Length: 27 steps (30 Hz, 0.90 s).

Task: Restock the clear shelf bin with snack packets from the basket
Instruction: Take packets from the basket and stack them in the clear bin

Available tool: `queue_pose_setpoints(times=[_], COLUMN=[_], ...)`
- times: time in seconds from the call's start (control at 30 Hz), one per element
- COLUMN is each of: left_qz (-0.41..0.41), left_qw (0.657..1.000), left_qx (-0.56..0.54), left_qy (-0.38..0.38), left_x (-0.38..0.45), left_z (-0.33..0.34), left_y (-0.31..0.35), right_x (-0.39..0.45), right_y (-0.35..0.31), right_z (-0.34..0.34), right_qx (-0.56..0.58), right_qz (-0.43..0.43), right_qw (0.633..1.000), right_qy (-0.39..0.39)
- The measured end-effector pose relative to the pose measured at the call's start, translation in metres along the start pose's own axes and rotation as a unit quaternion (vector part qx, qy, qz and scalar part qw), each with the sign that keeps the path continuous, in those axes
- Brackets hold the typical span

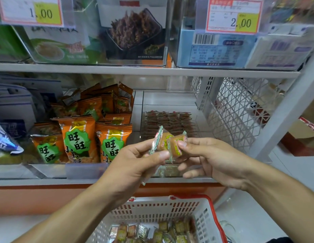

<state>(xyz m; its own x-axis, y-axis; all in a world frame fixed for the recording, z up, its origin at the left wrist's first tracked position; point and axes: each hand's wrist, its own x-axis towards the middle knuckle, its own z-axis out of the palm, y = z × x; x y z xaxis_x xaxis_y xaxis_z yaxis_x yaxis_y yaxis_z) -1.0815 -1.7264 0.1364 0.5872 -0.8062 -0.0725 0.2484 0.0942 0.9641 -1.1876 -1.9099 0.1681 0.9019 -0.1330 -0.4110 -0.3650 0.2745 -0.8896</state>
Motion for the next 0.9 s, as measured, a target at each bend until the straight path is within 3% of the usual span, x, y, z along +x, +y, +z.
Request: queue_pose_setpoints(times=[0.17, 0.4, 0.57, 0.67, 0.9], left_qz=[-0.011, -0.069, -0.105, -0.123, -0.081], left_qw=[0.999, 0.992, 0.984, 0.971, 0.990], left_qx=[0.016, 0.102, -0.056, -0.153, -0.073], left_qy=[0.033, 0.027, 0.133, 0.138, 0.093], left_x=[0.004, 0.003, 0.008, 0.007, 0.004], left_z=[-0.004, -0.002, 0.002, 0.002, -0.002], left_y=[-0.003, -0.012, -0.007, -0.002, -0.004], right_x=[0.003, -0.004, -0.007, -0.009, -0.011], right_y=[0.002, 0.003, 0.001, -0.003, -0.004], right_z=[-0.003, -0.006, -0.006, -0.012, -0.014], right_qx=[-0.001, -0.117, -0.115, -0.074, -0.111], right_qz=[-0.079, -0.081, -0.080, -0.066, -0.076], right_qw=[0.995, 0.989, 0.990, 0.995, 0.988], right_qy=[0.062, -0.050, -0.033, -0.024, -0.074])
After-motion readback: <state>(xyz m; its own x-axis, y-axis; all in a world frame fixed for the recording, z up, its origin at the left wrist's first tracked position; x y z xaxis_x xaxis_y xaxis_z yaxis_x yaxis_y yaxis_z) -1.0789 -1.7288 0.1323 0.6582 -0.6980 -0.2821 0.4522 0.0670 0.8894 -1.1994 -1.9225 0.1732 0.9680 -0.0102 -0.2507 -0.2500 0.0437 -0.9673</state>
